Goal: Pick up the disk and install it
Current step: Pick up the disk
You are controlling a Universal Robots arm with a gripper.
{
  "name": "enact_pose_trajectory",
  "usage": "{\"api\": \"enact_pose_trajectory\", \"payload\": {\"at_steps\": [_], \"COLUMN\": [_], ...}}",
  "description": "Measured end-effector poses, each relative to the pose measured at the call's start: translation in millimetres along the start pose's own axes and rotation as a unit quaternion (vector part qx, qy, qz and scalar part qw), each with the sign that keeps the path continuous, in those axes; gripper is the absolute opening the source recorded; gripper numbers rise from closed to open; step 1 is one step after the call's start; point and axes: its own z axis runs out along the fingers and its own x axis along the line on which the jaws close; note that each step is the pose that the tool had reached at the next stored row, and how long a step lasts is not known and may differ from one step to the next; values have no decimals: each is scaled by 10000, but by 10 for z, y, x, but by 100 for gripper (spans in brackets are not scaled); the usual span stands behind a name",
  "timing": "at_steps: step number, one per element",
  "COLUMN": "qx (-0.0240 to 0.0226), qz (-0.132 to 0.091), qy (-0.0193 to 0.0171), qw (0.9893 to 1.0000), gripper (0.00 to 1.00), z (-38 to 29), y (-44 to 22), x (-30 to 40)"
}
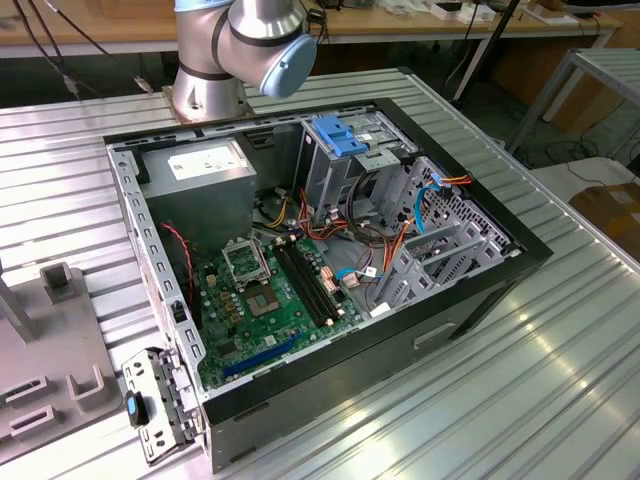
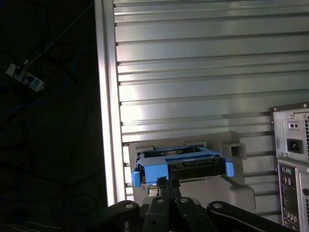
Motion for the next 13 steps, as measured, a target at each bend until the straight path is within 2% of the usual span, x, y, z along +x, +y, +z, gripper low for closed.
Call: {"api": "enact_pose_trajectory", "payload": {"at_steps": [8,11,13], "qx": [-1,-5,-13], "qz": [-67,-227,-558], "qy": [3,10,25], "qw": [10000,9997,9984], "gripper": [11,11,11], "z": [0,0,0], "y": [1,1,1], "x": [1,1,1]}}
